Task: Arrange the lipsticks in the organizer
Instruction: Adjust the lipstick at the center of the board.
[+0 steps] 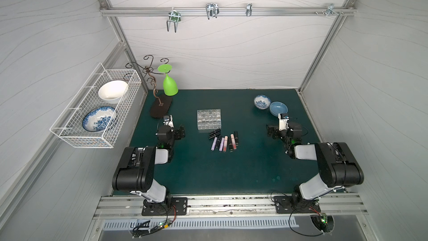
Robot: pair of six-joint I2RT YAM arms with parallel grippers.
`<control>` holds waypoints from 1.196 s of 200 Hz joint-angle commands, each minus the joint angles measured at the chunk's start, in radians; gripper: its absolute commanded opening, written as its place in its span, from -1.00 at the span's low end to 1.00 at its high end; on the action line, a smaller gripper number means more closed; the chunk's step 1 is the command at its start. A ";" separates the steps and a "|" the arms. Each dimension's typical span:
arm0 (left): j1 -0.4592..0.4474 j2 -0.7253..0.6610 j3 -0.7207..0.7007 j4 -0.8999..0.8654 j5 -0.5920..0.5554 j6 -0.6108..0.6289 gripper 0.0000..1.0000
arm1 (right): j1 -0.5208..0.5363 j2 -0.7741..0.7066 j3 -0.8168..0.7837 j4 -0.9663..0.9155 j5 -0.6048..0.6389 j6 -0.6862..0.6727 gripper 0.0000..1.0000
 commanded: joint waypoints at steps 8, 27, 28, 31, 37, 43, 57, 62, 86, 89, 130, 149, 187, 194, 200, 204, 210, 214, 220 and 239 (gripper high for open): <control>-0.040 -0.035 -0.073 0.175 -0.060 0.060 0.99 | 0.045 -0.147 0.054 -0.225 0.055 -0.014 0.98; -0.133 -0.149 -0.065 0.072 -0.179 0.118 0.99 | 0.047 -0.226 0.155 -0.489 0.009 0.064 0.98; -0.138 -0.159 -0.060 0.052 -0.185 0.118 0.99 | 0.049 -0.229 0.160 -0.500 0.008 0.066 0.98; -0.150 -0.184 -0.040 -0.015 -0.197 0.117 0.99 | 0.054 -0.235 0.174 -0.528 0.008 0.074 0.98; -0.166 -0.249 0.010 -0.171 -0.205 0.100 0.99 | 0.059 -0.254 0.195 -0.579 0.001 0.093 0.98; -0.169 -0.301 0.072 -0.336 -0.186 0.071 0.99 | 0.063 -0.275 0.218 -0.632 -0.011 0.121 0.98; -0.173 -0.372 0.207 -0.650 -0.139 0.004 0.99 | 0.064 -0.312 0.285 -0.775 -0.051 0.195 0.98; -0.172 -0.387 0.243 -0.716 -0.122 -0.020 1.00 | 0.063 -0.320 0.312 -0.832 -0.064 0.229 0.98; -0.181 -0.480 0.260 -0.773 -0.014 -0.104 0.99 | 0.055 -0.348 0.427 -1.072 -0.068 0.388 0.98; -0.182 -0.496 0.255 -0.772 0.001 -0.126 0.99 | 0.054 -0.356 0.426 -1.072 -0.091 0.388 0.98; -0.179 -0.609 0.207 -0.808 0.024 -0.403 0.99 | 0.112 -0.455 0.437 -1.102 -0.272 0.353 0.86; -0.182 -0.610 0.229 -0.833 0.104 -0.380 0.79 | 0.188 -0.424 0.503 -1.201 -0.201 0.298 0.74; -0.308 -0.538 0.328 -1.053 0.046 -0.300 0.68 | 0.264 -0.337 0.536 -1.225 -0.190 0.264 0.37; -0.347 -0.511 0.349 -1.088 0.023 -0.285 0.65 | 0.273 -0.319 0.540 -1.226 -0.191 0.262 0.33; -0.376 -0.484 0.369 -1.116 0.009 -0.276 0.65 | 0.282 -0.305 0.545 -1.229 -0.191 0.258 0.31; -0.393 -0.464 0.383 -1.138 0.001 -0.273 0.64 | 0.287 -0.296 0.549 -1.232 -0.189 0.256 0.31; -0.414 -0.434 0.404 -1.167 -0.010 -0.270 0.64 | 0.295 -0.281 0.555 -1.239 -0.184 0.252 0.30; -0.426 -0.415 0.415 -1.182 -0.013 -0.270 0.64 | 0.301 -0.273 0.559 -1.243 -0.180 0.249 0.30; -0.439 -0.392 0.432 -1.202 -0.009 -0.274 0.64 | 0.311 -0.262 0.565 -1.250 -0.171 0.243 0.30; -0.469 -0.329 0.458 -1.216 0.003 -0.299 0.58 | 0.340 -0.219 0.577 -1.268 -0.134 0.230 0.30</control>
